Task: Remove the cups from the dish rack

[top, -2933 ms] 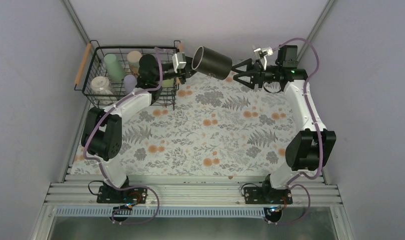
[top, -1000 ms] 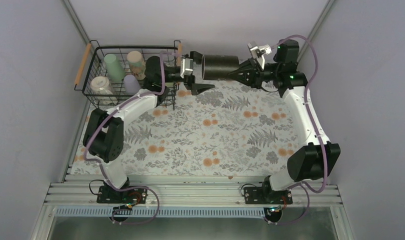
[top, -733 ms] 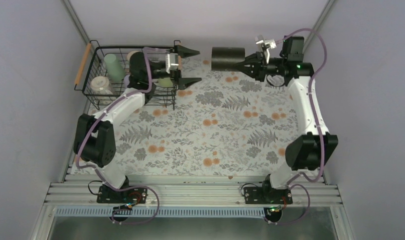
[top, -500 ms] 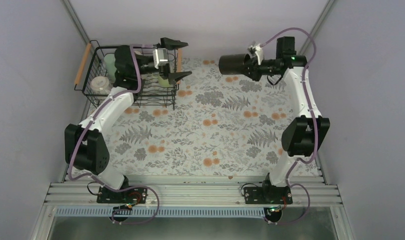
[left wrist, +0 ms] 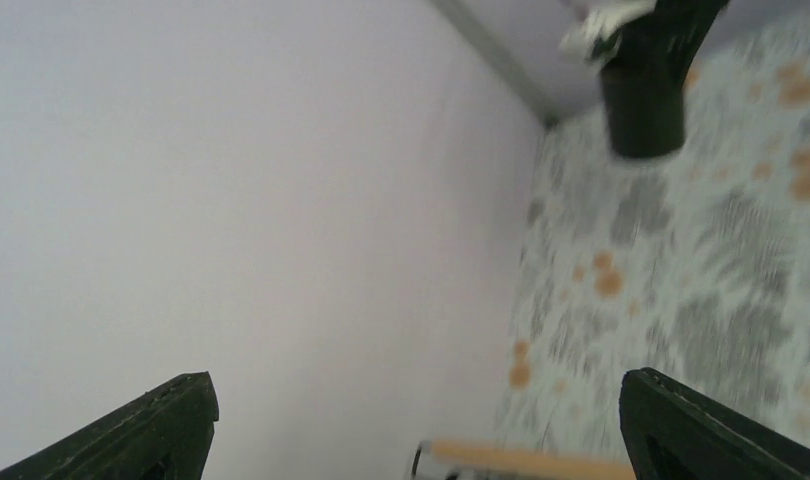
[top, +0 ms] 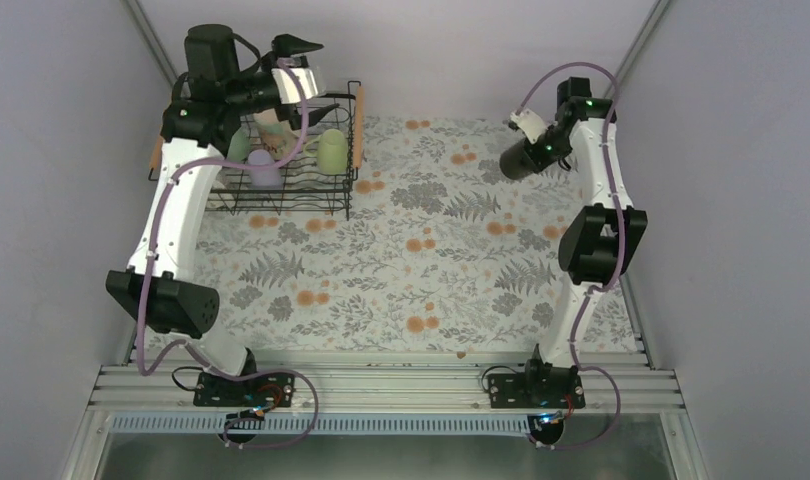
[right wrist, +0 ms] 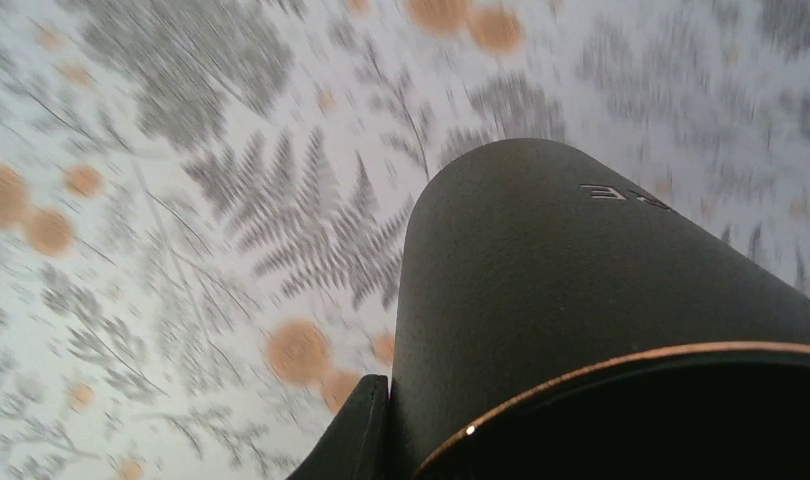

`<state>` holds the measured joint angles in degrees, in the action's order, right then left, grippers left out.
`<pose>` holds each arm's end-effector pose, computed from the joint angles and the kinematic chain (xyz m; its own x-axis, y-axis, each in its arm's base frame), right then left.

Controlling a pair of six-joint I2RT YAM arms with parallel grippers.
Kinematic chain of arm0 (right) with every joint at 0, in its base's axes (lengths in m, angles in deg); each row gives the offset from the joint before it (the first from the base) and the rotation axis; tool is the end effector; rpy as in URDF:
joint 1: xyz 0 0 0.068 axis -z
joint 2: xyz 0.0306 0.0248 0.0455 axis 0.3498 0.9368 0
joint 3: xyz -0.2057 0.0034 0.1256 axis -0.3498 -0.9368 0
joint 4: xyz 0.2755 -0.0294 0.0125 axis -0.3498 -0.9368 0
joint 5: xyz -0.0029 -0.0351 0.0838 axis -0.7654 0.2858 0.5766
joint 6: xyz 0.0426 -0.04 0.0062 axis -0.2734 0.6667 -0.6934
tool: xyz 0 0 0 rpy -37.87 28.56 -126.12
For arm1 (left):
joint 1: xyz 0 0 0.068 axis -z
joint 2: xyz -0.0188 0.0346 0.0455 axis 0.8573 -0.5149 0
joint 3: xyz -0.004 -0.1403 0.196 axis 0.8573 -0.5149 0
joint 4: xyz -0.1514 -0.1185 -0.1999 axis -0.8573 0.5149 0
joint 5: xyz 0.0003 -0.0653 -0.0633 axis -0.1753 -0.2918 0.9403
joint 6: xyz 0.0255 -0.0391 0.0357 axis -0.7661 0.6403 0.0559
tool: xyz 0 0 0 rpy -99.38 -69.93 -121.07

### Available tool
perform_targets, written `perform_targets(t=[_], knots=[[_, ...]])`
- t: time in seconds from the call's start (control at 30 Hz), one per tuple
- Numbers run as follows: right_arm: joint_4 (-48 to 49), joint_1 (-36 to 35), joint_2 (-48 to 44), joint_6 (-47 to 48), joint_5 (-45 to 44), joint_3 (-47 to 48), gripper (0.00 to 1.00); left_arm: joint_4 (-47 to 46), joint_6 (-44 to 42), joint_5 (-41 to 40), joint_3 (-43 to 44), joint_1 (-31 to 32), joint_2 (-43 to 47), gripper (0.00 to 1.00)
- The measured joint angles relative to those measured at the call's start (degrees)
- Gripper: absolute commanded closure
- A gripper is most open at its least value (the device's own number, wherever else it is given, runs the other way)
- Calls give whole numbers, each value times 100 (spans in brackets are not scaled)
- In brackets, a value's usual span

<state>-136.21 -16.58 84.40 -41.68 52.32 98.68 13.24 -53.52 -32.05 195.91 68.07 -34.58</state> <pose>0.4274 -0.0142 0.2921 -0.6165 -0.6060 -0.5026 -0.6857 0.7270 -0.0355 0.3551 -0.0889 0.4549 0.5454 0.4538 -0.7047 0.6557 0.2928 0.6959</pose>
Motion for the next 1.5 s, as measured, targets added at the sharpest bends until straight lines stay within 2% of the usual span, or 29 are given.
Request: perform_targets(t=[0.13,0.3,0.47,0.7,0.8,0.93,0.97,1.23,1.33,1.43,1.5], knots=[[-197,162,289,131,-728,-131,97,1425,-1182,-962,643,-136,-369,0],[-367,457,697,205,-1279,-190,97,2404,-2090,-1904,323,-557,-693,0],[-376,658,1143,243,-1606,61,97,2776,-2476,-2461,98,-964,-909,0],[-348,850,1478,339,-1952,483,95,2813,-2490,-2835,304,-1191,-1097,0],[-345,929,1628,365,-2041,684,83,2865,-2498,-2892,431,-1211,-1241,3],[-177,1049,1735,400,-2133,782,75,3071,-2516,-2903,619,-1215,-1453,7],[-173,1054,1735,409,-2138,782,70,3112,-2518,-2900,675,-1215,-1512,7],[153,1080,1659,391,-2267,756,35,3292,-2505,-2874,726,-1215,-1703,2],[459,1071,1338,358,-2352,533,30,3287,-2444,-2769,734,-1215,-1703,1],[643,999,826,330,-2430,350,1,3287,-2315,-2629,787,-1202,-1707,1],[699,911,468,304,-2437,326,0,3289,-2232,-2549,885,-1165,-1742,1]])
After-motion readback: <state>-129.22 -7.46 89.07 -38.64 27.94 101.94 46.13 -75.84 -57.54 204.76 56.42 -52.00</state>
